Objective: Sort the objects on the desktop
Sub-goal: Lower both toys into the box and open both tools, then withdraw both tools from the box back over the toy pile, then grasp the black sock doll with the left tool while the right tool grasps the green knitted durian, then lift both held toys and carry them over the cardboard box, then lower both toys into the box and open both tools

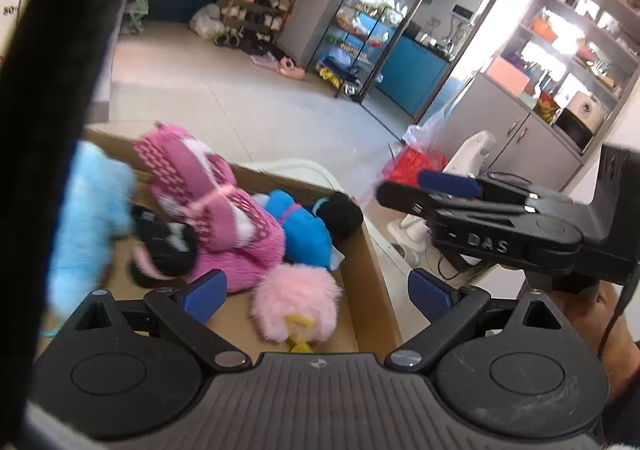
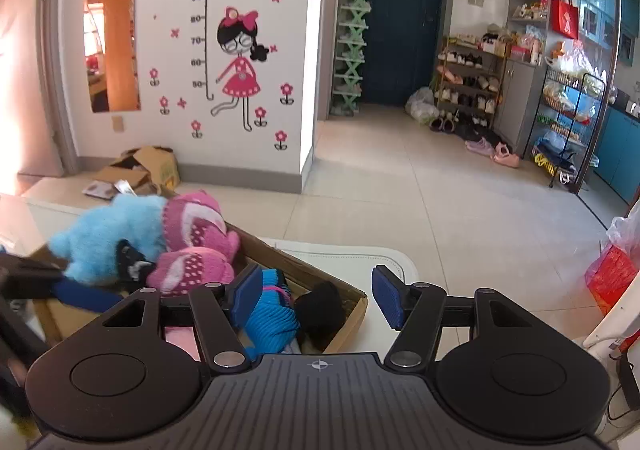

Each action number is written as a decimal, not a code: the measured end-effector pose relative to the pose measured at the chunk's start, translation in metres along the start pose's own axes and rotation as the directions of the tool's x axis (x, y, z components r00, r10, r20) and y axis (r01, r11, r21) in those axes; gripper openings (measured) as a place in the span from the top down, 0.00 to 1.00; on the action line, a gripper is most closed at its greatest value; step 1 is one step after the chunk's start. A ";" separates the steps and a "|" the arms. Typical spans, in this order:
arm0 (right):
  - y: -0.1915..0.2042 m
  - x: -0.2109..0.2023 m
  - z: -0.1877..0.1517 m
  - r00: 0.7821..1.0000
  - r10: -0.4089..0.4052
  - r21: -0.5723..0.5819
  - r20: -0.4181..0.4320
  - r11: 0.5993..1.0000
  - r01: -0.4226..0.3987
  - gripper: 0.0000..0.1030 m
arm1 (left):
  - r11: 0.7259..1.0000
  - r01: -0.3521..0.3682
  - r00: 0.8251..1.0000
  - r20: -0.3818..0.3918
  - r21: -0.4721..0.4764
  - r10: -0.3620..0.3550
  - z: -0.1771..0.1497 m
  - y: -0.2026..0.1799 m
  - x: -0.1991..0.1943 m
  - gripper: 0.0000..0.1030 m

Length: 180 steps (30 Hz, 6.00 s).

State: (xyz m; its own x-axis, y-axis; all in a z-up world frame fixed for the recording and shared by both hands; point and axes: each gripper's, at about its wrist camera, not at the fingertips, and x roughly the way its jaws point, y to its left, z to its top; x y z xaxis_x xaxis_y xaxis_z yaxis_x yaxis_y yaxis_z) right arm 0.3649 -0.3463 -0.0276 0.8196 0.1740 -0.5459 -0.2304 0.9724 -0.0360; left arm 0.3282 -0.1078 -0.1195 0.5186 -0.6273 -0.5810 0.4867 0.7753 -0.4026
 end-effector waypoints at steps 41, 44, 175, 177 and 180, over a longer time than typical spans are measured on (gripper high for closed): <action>0.184 -0.124 -0.119 0.955 0.293 -0.463 0.032 0.852 -0.246 0.24 | 0.690 -0.030 0.931 -0.230 0.724 0.282 -0.085 -0.008 -0.044 0.02; 0.189 -0.121 -0.117 0.961 0.275 -0.546 -0.008 0.804 -0.235 0.24 | 0.661 0.004 0.925 -0.254 0.751 0.283 -0.086 -0.008 -0.030 0.02; 0.106 0.012 -0.024 0.926 0.329 0.027 -0.184 0.944 -0.330 0.48 | 0.959 -0.270 0.962 -0.002 0.084 0.271 -0.015 0.013 -0.046 0.63; 0.101 0.007 -0.025 0.935 0.307 0.020 -0.177 0.951 -0.309 0.44 | 0.953 -0.281 0.959 0.008 0.114 0.282 -0.014 0.007 -0.046 0.53; 0.092 -0.011 -0.018 0.944 0.301 0.019 -0.136 0.953 -0.301 0.39 | 0.951 -0.286 0.958 0.032 0.120 0.284 -0.014 0.001 -0.052 0.28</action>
State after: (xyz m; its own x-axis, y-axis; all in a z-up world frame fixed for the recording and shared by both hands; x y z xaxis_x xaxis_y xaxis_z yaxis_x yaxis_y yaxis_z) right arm 0.3252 -0.2615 -0.0400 0.6332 0.4358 -0.6397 -0.4563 0.8777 0.1463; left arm 0.2920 -0.0732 -0.1000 0.6576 -0.3828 -0.6488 0.3988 0.9076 -0.1313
